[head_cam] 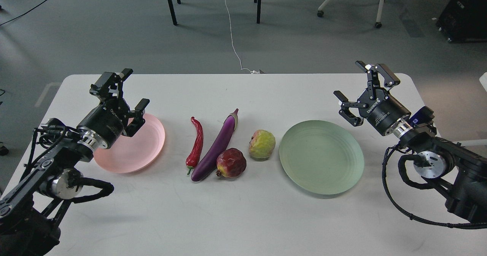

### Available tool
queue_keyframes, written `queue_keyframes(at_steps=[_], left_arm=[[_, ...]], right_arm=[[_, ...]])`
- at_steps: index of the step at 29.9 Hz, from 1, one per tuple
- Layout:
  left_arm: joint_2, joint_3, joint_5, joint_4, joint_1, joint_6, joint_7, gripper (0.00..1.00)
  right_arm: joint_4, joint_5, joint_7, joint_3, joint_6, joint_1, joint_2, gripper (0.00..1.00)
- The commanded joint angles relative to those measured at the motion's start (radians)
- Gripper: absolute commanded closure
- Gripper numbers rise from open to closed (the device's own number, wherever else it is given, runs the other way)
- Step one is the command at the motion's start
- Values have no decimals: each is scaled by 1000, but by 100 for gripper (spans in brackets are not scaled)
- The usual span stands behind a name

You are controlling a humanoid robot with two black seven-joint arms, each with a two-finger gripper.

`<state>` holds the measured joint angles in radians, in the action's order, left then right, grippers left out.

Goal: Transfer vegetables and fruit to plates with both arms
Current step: 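Move the right gripper toward the green-yellow fruit beside the green plate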

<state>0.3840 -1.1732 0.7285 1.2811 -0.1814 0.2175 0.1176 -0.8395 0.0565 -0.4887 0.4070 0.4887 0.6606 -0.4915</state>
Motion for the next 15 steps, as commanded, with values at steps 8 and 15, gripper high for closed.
queue_keyframes(at_steps=[8,15], left_arm=[[-8,0,35,1,28,10,11,2],[-5,-2,35,35,37,20,28,2]], right_arm=[[-50,405,0,-46,0,187,-42,1],[-76,802,0,-454,0,589,4,1]])
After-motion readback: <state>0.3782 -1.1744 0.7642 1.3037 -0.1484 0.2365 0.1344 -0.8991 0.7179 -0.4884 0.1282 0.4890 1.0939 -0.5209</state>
